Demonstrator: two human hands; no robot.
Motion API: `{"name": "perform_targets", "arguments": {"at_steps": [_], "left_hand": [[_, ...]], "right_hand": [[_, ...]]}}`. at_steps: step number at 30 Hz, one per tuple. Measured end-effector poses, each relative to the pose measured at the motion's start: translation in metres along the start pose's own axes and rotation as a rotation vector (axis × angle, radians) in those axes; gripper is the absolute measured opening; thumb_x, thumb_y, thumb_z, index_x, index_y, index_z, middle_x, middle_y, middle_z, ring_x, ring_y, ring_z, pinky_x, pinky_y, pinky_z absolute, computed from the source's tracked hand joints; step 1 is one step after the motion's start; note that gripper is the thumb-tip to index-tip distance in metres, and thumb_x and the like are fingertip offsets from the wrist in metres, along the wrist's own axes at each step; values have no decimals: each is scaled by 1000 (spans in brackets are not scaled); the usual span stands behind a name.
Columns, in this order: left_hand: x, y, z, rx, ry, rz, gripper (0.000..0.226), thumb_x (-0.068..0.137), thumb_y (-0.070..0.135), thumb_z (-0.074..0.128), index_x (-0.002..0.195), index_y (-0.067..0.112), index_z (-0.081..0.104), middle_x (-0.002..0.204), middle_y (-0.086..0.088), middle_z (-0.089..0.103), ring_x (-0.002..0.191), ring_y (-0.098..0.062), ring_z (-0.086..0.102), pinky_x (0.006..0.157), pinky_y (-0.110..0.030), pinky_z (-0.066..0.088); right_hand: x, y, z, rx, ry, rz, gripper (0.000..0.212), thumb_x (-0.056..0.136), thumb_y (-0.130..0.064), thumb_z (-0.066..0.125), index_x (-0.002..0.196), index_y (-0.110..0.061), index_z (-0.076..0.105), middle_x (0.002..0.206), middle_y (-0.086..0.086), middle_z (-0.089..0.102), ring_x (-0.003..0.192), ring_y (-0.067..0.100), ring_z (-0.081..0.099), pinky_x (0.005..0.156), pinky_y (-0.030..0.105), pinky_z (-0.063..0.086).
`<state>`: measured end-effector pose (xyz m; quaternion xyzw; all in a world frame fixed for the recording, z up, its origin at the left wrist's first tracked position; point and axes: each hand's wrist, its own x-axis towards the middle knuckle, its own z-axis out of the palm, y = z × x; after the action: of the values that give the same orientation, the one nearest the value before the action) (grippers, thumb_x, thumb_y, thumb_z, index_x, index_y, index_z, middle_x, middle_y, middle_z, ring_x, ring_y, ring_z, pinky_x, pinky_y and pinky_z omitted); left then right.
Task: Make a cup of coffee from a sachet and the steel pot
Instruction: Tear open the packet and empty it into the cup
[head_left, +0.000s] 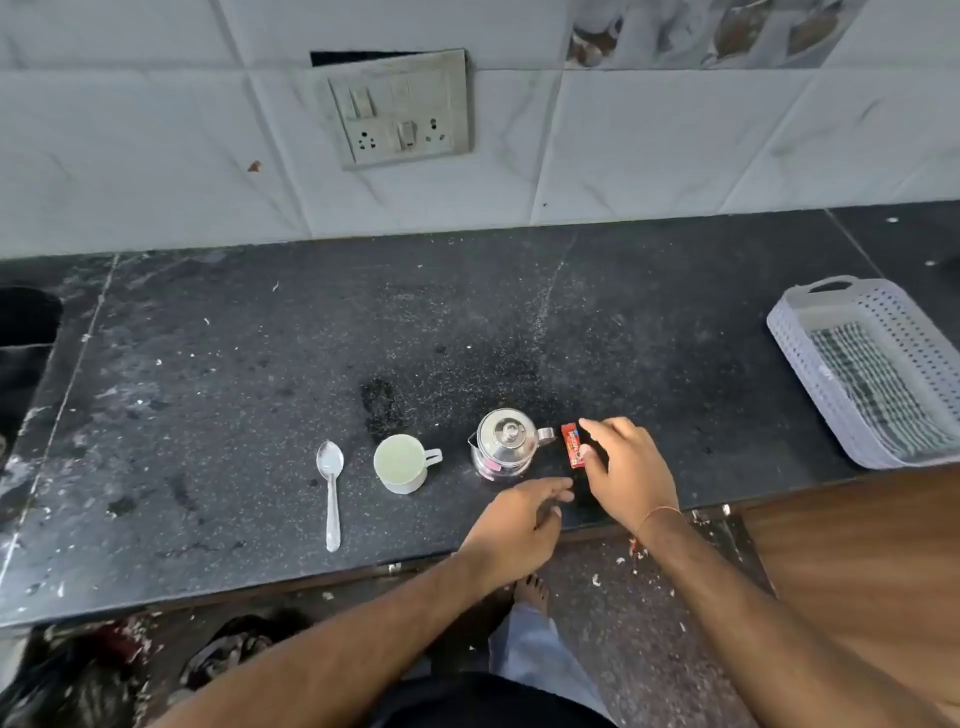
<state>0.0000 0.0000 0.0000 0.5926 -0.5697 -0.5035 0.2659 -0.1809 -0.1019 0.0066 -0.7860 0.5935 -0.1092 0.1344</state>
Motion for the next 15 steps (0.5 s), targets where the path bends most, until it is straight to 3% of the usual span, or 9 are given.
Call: {"name": "perform_targets", "arguments": {"at_steps": [4,7,11,13,15], "left_hand": [[20,18,19,8,49,-97,52,106,15,54,158,23,53,138,-11,70,117,-31,67,108,-42,54],[37,21,36,-7,95,-155,60,104,20,53,163,23,44,157,-1,53,124,-38,66,111,-49,55],[56,13,56,-18,161,-214,63,103,22,53,165,24,41,161,4,47,124,-28,68,113,-44,53],[60,14,63,-31,188,-231,62,104,19,54,165,26,42,160,6,49,104,-11,72,106,-36,55],[61,14,68,-39,203,-244,61,106,16,53,165,26,41,161,8,48,83,-6,70,96,-25,54]], "right_hand": [[26,17,0,4,-203,-31,45,102,-28,64,147,-29,63,134,-4,59,123,25,57,96,43,56],[48,27,5,5,-314,-76,49,103,-32,64,152,-30,58,141,-3,56,129,25,55,102,41,54],[67,40,13,-12,-389,-129,52,100,-35,68,151,-30,58,139,-5,55,126,24,59,99,40,56],[74,46,17,-15,-426,-156,52,98,-35,71,148,-29,60,137,-5,55,124,24,60,98,41,57],[79,50,19,7,-439,-165,47,96,-36,74,141,-29,65,134,-6,56,121,22,62,95,42,58]]}}
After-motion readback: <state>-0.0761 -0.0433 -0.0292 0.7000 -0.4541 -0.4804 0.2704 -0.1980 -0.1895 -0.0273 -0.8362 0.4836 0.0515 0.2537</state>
